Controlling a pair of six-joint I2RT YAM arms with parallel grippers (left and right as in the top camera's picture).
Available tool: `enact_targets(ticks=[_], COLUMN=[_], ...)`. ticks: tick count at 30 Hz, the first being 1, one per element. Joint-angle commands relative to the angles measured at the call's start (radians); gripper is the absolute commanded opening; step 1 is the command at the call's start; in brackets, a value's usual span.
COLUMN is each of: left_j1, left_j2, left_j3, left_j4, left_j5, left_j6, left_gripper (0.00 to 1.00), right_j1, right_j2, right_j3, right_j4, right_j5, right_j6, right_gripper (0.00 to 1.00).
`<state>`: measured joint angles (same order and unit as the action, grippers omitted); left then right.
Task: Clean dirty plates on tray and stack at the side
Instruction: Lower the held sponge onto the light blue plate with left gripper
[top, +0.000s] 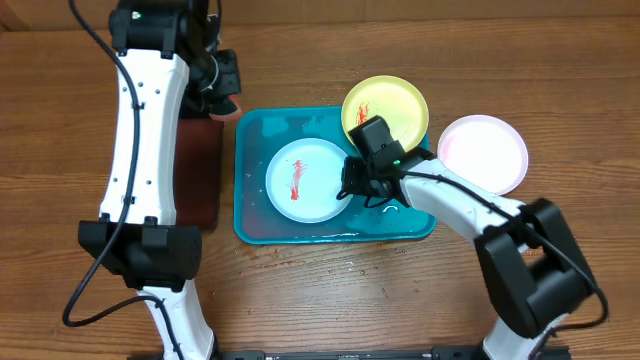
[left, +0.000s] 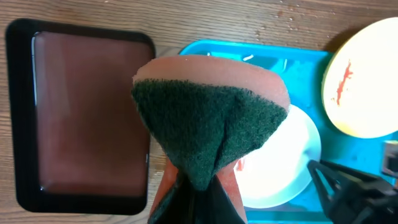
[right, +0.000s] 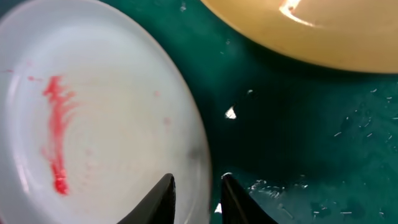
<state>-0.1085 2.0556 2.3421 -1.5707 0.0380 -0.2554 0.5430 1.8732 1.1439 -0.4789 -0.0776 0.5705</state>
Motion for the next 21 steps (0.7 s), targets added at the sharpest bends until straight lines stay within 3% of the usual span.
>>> enact_targets(ticks=[1, 6, 13, 21], left_j1=[-0.01, -0.024, -0.082, -0.14], left_j2=[0.004, 0.018, 0.066, 0.082], left_j3=[-0.004, -0.006, -0.038, -0.184], left_j4=[0.006, 0.005, 0.0, 0.02], left_j5=[0.004, 0.033, 0.042, 0.041], left_j6=[0.025, 0.056, 0.101, 0.163], left_gripper=[0.04, 0.04, 0.04, 0.04], right_j1=[-0.002, 0.002, 0.005, 0.005], right_j2=[0.03, 0.06, 0.069, 0.069], right_j3=[0.021, 0.021, 0.02, 0.02], right_j4=[0.002, 0.003, 0.004, -0.002], right_j5=[0.018, 0.011, 0.007, 0.006], right_j6=[-0.029, -0.028, -0.002, 0.005], right_gripper=[0.26, 0.22, 0.07, 0.04])
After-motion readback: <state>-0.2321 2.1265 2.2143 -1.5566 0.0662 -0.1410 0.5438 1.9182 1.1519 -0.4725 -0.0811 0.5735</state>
